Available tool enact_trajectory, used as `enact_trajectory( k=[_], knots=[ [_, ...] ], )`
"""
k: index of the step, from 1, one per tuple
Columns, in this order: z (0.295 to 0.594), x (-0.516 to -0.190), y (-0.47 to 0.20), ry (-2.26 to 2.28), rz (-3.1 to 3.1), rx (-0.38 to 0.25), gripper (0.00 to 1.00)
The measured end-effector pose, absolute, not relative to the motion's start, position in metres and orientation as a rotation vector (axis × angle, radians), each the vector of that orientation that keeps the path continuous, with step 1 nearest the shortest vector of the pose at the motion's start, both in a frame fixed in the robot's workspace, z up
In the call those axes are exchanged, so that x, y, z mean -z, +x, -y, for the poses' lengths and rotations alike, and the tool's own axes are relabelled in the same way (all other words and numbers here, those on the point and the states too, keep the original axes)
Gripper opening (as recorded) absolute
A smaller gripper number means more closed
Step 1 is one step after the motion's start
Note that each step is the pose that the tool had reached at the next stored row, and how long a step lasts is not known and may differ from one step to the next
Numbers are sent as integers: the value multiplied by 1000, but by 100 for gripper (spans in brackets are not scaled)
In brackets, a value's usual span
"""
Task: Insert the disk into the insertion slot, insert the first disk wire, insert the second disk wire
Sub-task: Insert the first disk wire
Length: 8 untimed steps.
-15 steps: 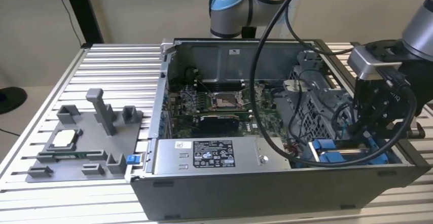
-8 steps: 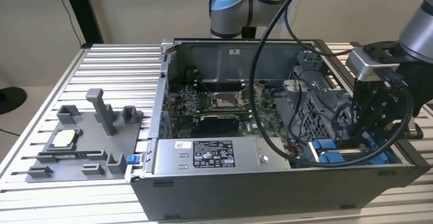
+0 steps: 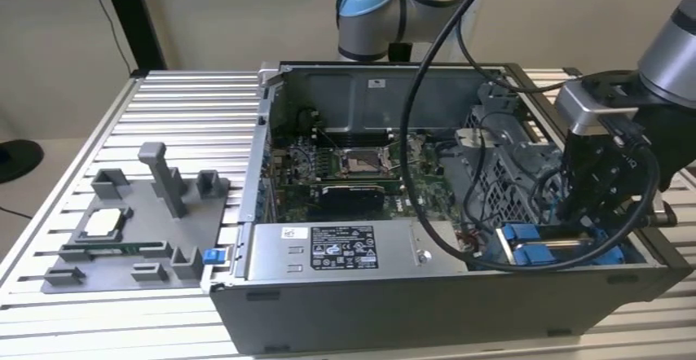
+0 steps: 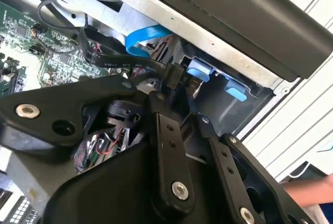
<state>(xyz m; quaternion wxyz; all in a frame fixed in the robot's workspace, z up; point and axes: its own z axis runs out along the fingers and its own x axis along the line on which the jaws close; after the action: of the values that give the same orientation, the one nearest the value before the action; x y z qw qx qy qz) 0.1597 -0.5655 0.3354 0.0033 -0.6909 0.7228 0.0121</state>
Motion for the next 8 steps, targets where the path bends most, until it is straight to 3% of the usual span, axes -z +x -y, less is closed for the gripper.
enact_trajectory(
  k=[8],
  knots=[
    [565,-368,160,-2167,-2267,-36,0]
  ],
)
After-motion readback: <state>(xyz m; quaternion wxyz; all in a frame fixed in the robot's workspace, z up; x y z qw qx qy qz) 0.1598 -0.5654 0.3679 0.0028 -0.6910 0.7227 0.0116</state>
